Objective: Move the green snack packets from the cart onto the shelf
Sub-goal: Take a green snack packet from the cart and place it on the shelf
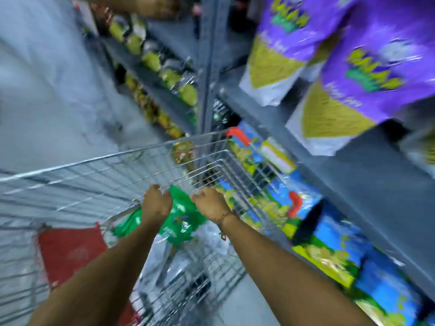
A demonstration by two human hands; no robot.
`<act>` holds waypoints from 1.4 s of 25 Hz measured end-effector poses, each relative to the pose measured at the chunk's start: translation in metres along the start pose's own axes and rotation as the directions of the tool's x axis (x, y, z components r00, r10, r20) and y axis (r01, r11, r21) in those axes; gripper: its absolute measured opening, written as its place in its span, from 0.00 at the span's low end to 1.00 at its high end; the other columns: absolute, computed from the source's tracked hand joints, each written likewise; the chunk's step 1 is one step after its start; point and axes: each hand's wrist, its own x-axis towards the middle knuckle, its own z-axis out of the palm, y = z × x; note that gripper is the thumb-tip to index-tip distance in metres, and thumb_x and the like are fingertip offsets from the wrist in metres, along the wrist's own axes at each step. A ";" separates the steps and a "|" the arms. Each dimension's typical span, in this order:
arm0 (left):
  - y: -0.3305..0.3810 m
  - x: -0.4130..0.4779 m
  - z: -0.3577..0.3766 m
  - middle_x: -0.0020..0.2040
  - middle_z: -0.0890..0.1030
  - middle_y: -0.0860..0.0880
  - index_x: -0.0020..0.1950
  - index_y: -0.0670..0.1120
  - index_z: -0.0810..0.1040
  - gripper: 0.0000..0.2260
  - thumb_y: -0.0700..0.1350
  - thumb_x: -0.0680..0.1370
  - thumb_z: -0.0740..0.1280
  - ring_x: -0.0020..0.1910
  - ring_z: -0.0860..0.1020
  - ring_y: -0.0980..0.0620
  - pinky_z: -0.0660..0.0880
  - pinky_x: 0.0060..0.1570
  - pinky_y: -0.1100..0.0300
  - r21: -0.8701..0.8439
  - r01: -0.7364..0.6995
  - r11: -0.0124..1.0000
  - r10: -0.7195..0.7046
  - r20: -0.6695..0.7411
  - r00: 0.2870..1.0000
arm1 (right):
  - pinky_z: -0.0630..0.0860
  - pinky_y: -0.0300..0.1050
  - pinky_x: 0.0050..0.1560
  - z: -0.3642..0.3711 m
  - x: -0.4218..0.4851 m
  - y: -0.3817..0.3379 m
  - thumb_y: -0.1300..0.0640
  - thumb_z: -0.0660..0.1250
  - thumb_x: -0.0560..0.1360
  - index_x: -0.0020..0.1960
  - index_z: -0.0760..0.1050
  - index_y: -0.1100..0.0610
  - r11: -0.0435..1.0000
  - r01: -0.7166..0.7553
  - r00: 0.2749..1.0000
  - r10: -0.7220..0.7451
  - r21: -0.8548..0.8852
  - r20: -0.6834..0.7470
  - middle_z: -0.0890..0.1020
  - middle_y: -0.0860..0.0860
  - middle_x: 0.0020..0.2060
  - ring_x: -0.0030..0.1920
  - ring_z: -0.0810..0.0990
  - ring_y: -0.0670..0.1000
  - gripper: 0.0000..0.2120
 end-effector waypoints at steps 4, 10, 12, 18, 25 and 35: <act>-0.103 0.040 0.010 0.60 0.76 0.30 0.62 0.37 0.69 0.18 0.46 0.77 0.60 0.60 0.74 0.33 0.71 0.60 0.44 0.234 0.170 0.957 -0.183 0.039 0.982 | 0.69 0.51 0.65 0.107 0.069 0.052 0.50 0.56 0.77 0.63 0.71 0.66 0.931 -0.333 0.923 0.291 0.147 0.250 0.77 0.58 0.62 0.54 0.74 0.52 0.23; -0.135 0.055 0.025 0.50 0.81 0.31 0.48 0.35 0.78 0.23 0.55 0.77 0.59 0.49 0.79 0.38 0.75 0.48 0.51 0.265 0.294 0.918 -0.368 0.303 0.879 | 0.77 0.52 0.53 0.186 0.090 0.114 0.30 0.61 0.67 0.67 0.64 0.66 0.666 -0.576 0.812 0.531 0.474 0.242 0.75 0.63 0.63 0.61 0.76 0.63 0.46; -0.121 0.039 0.027 0.54 0.80 0.33 0.53 0.37 0.77 0.22 0.55 0.76 0.60 0.52 0.79 0.39 0.73 0.50 0.53 0.177 0.352 0.919 -0.384 0.201 0.901 | 0.72 0.49 0.59 0.139 0.065 0.060 0.47 0.60 0.77 0.69 0.57 0.68 0.717 -0.528 0.827 0.555 0.455 0.085 0.69 0.65 0.68 0.66 0.70 0.63 0.31; -0.011 -0.011 0.028 0.56 0.78 0.38 0.62 0.39 0.70 0.23 0.56 0.76 0.59 0.54 0.76 0.40 0.70 0.53 0.52 -0.189 0.116 0.975 -0.134 -0.083 0.988 | 0.70 0.46 0.59 0.021 0.018 0.011 0.49 0.63 0.75 0.69 0.56 0.61 0.873 -0.127 0.948 0.246 0.471 -0.201 0.72 0.62 0.66 0.65 0.72 0.61 0.30; 0.166 -0.101 0.031 0.55 0.77 0.37 0.59 0.41 0.70 0.22 0.57 0.75 0.56 0.56 0.75 0.41 0.70 0.57 0.50 -0.450 -0.491 0.746 0.401 -0.286 0.870 | 0.51 0.11 0.54 -0.139 -0.098 -0.005 0.56 0.65 0.75 0.72 0.52 0.59 0.752 0.557 0.620 -0.092 0.354 -0.779 0.63 0.42 0.60 0.63 0.63 0.33 0.31; 0.332 -0.221 0.152 0.66 0.70 0.35 0.66 0.37 0.65 0.24 0.53 0.78 0.53 0.66 0.68 0.38 0.65 0.68 0.47 -0.618 -0.489 0.616 0.713 0.176 0.678 | 0.54 0.22 0.68 -0.312 -0.181 0.098 0.50 0.57 0.76 0.73 0.49 0.63 0.762 0.618 0.213 0.078 0.196 -0.974 0.61 0.50 0.69 0.68 0.61 0.43 0.32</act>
